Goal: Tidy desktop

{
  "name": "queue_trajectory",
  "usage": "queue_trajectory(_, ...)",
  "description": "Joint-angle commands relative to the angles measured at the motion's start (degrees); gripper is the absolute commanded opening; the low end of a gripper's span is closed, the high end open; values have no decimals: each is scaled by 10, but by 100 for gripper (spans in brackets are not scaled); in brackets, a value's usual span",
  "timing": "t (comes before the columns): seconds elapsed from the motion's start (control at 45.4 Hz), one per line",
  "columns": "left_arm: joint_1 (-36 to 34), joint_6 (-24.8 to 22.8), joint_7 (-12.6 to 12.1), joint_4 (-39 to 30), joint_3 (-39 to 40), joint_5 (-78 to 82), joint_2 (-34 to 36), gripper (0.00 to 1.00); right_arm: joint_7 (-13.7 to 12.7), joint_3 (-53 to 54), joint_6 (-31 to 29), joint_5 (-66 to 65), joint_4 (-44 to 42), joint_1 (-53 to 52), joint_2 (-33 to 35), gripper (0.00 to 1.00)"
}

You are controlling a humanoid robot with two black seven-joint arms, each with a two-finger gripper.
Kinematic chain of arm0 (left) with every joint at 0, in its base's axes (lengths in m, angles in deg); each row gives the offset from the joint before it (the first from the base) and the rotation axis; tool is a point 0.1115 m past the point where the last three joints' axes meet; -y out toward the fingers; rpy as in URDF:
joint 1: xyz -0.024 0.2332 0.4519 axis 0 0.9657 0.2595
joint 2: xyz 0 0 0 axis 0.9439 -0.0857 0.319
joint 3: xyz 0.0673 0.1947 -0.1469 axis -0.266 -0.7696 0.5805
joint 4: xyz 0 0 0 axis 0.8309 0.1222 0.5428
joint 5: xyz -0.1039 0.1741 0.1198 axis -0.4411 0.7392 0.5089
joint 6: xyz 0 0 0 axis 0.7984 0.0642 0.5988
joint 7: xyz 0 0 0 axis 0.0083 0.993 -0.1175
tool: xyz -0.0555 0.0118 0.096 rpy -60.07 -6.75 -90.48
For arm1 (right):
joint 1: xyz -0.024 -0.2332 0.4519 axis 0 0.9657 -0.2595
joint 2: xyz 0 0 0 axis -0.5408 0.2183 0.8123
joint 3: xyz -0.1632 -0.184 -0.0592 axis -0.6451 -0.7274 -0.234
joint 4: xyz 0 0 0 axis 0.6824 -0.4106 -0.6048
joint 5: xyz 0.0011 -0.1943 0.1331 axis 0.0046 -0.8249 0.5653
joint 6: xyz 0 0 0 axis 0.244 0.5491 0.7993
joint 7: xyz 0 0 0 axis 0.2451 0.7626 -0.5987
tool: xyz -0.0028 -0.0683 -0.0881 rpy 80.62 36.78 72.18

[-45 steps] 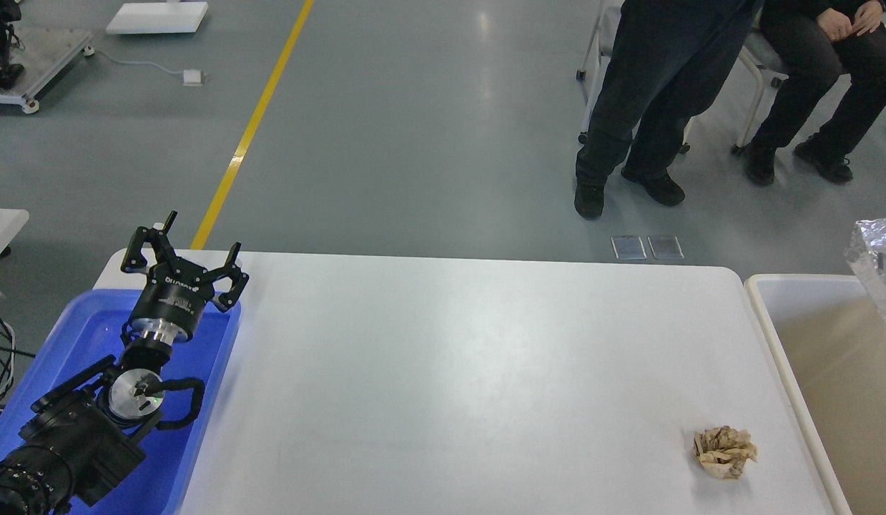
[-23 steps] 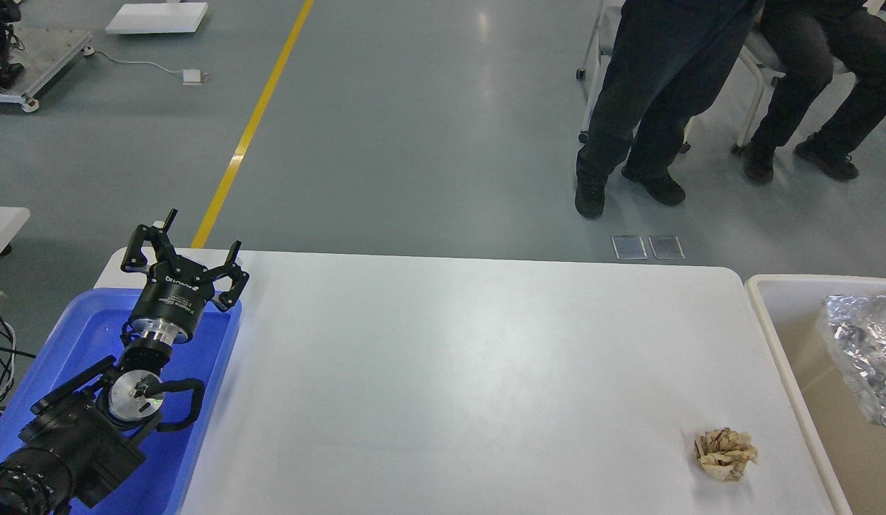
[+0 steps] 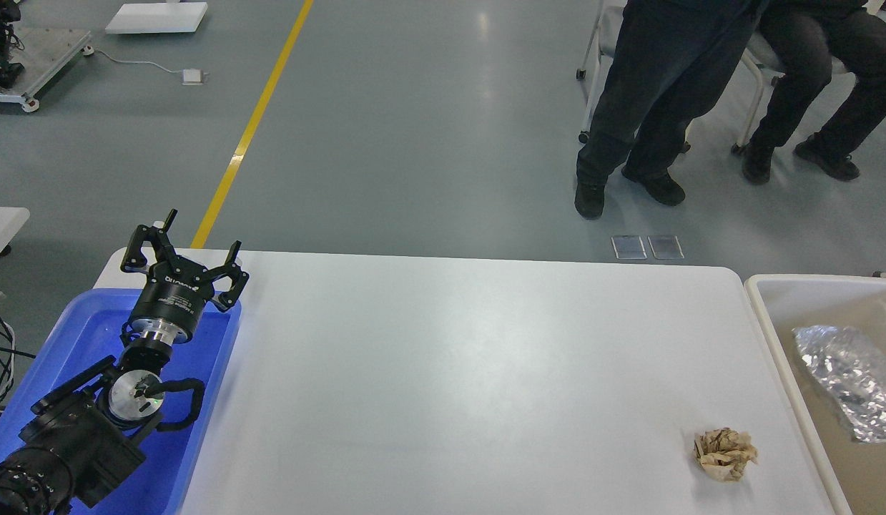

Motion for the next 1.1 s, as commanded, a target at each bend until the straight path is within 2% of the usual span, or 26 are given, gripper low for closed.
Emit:
queue_trajectory(0.0,0,0,0,0,0,0,0,100,-1,8,5,34,0,-5,-3,100)
queue_trajectory(0.154,0,0,-1,0,0,0,0,100,3,27,5,54,3,-32,-9,100)
queue_trajectory(0.397,0,0,0,0,0,0,0,100,4,113,-20,216,38,-104,-9,100)
queue_trajectory(0.507,0,0,0,0,0,0,0,100,3,184,-71,271,95,-136,1,100)
queue_trajectory(0.661,0,0,0,0,0,0,0,100,-3,291,-130,283,156,-167,-3,100)
queue_trajectory(0.771,0,0,0,0,0,0,0,100,-14,327,-136,288,206,-181,-32,100)
queue_trajectory(0.948,0,0,0,0,0,0,0,100,-47,338,-135,344,214,-198,-94,100)
queue_trajectory(1.08,0,0,0,0,0,0,0,100,-47,338,-134,363,214,-207,-147,100)
